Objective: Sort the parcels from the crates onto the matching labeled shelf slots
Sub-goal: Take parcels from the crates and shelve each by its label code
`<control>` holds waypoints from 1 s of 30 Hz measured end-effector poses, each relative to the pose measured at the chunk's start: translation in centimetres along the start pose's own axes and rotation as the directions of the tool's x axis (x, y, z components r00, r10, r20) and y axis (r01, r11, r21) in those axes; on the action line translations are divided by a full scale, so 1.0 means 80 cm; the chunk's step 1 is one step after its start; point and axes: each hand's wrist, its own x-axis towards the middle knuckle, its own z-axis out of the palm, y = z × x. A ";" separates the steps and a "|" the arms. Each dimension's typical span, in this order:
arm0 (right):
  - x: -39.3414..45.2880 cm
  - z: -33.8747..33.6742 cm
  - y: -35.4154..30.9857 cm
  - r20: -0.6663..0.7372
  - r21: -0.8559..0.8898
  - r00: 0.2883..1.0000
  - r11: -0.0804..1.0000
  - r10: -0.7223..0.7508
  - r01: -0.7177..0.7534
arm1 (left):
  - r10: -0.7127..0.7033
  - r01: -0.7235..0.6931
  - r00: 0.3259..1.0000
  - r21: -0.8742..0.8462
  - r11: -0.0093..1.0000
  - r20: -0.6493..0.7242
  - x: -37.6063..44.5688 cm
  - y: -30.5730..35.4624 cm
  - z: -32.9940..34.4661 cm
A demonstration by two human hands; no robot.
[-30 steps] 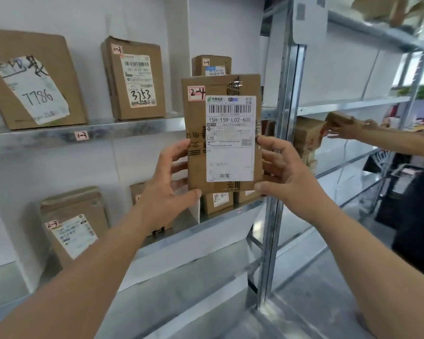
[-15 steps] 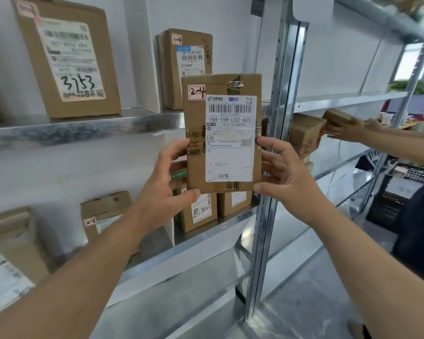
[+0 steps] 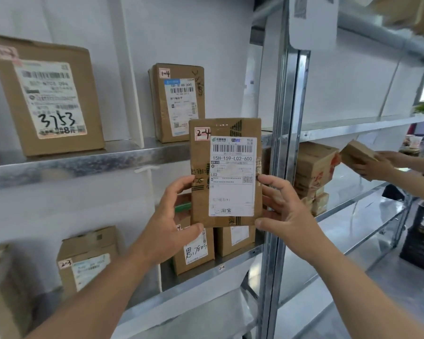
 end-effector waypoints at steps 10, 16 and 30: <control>0.039 -0.080 0.018 0.127 0.058 0.990 0.997 -0.061 0.054 | -0.044 0.058 0.991 0.111 0.992 -0.123 0.034 0.027 0.056; 0.069 -0.133 0.001 0.174 0.050 0.972 0.987 -0.157 0.150 | 0.052 -0.028 0.986 0.154 0.988 -0.157 0.073 0.066 0.084; 0.109 -0.216 0.009 0.258 0.108 0.925 0.960 -0.279 0.259 | 0.117 -0.055 0.969 0.271 0.961 -0.218 0.126 0.098 0.150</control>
